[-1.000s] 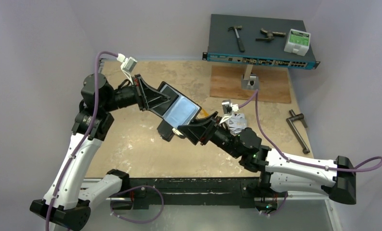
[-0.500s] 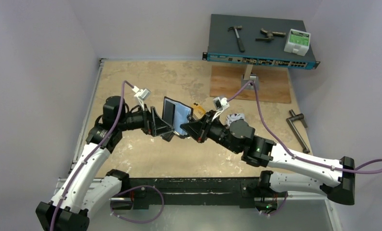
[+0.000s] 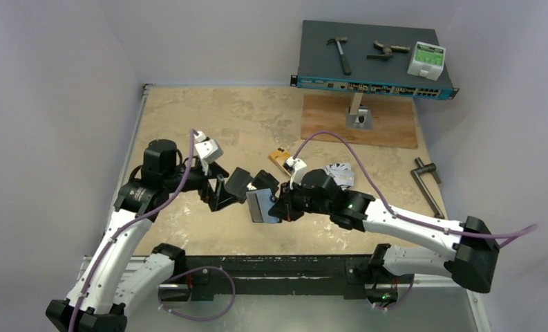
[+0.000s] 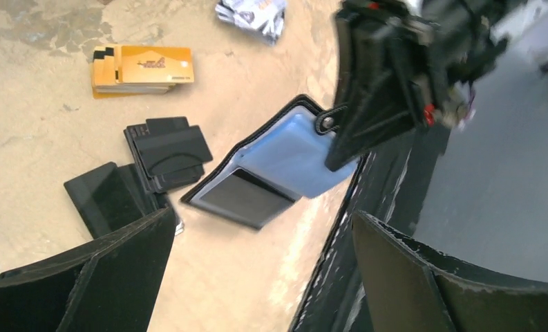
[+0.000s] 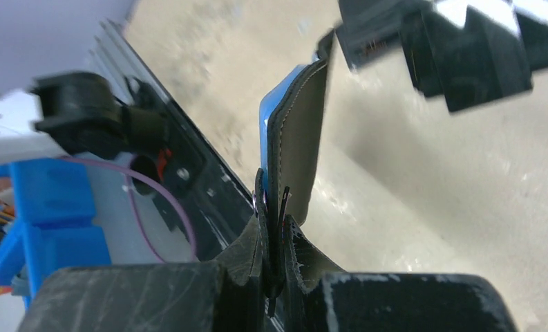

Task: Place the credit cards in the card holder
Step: Place the card holder at the corner of the board.

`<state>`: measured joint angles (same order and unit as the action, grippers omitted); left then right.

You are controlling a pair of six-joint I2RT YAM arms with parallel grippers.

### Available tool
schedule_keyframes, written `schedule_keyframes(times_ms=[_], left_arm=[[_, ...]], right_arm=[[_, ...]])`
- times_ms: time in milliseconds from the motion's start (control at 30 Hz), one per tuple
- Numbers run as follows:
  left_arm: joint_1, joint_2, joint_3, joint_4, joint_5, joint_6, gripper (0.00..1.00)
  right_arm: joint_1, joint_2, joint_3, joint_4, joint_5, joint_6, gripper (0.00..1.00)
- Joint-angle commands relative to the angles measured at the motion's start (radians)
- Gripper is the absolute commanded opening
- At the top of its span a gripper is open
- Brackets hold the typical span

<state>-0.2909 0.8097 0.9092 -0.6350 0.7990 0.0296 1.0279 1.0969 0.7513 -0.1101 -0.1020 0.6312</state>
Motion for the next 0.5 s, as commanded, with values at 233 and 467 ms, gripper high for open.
schedule_keyframes(times_ms=[233,467], left_arm=[[-0.233,0.057,-0.017,-0.22,-0.008,0.938,1.0],[-0.373,0.241,-0.04,-0.2,-0.014,1.164,0.95]], right_arm=[[-0.059,0.221,-0.014,-0.051,-0.212,-0.023,0.0],[-0.097,0.203,-0.082,-0.07,-0.21,-0.027,0.0]])
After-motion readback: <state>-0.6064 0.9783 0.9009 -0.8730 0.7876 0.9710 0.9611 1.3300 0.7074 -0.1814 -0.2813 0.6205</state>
